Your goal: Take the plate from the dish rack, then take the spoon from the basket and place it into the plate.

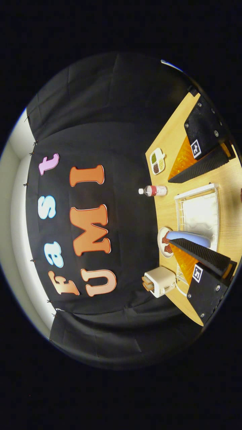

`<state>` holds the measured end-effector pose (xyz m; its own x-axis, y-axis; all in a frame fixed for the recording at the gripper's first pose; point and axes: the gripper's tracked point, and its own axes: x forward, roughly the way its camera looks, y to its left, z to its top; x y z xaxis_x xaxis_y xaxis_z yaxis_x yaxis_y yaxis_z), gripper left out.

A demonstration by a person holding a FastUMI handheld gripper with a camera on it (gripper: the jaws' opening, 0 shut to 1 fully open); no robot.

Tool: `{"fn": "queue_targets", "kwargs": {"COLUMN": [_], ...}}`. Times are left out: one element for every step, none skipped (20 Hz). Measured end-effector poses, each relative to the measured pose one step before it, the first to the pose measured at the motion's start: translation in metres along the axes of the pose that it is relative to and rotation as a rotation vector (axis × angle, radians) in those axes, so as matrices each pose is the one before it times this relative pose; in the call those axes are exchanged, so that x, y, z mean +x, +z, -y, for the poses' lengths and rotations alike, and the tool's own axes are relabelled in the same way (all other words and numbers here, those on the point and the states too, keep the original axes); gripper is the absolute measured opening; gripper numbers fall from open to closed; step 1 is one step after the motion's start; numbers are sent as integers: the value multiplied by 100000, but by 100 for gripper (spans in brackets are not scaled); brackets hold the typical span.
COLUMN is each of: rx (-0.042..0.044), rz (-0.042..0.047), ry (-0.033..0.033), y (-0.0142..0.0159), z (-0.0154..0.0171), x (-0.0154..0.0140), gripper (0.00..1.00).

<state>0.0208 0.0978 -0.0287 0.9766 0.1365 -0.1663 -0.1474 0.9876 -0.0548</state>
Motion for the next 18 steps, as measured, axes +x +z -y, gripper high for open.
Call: {"fn": "queue_targets", "kwargs": {"rx": [-519, -750, -647, -637, -412, -289, -232, -254, -239, -397, -520, -364, -265, -203, -236, -374, -477, -502], "rz": [-935, -1222, -1412, -1414, -1219, -1102, -1069, -1346, -1730, -1792, -1578, -1727, -1514, -1275, -1404, -1648, -1768, -1592], "ry": [883, 600, 737, 683, 765, 489, 294, 581, 465, 47, -219, -147, -165, -368, -627, -193, -319, -256], "y": [-262, -250, -499, -337, -308, -221, -372, -329, -473, -454, -422, -524, -403, -309, -464, -395, -486, -344], "z": [-580, -585, -615, -596, -600, -520, -358, -421, -392, -297, -131, -155, -316, -161, 4, -118, -102, -41], "x": [489, 566, 411, 561, 506, 547, 484, 572, 701, 646, 677, 661, 473, 510, 559, 463, 401, 488], "gripper": [98, 98, 98, 98, 98, 98, 98, 98, 98, 98, 98, 98, 98, 98, 98, 98, 98, 98]}}
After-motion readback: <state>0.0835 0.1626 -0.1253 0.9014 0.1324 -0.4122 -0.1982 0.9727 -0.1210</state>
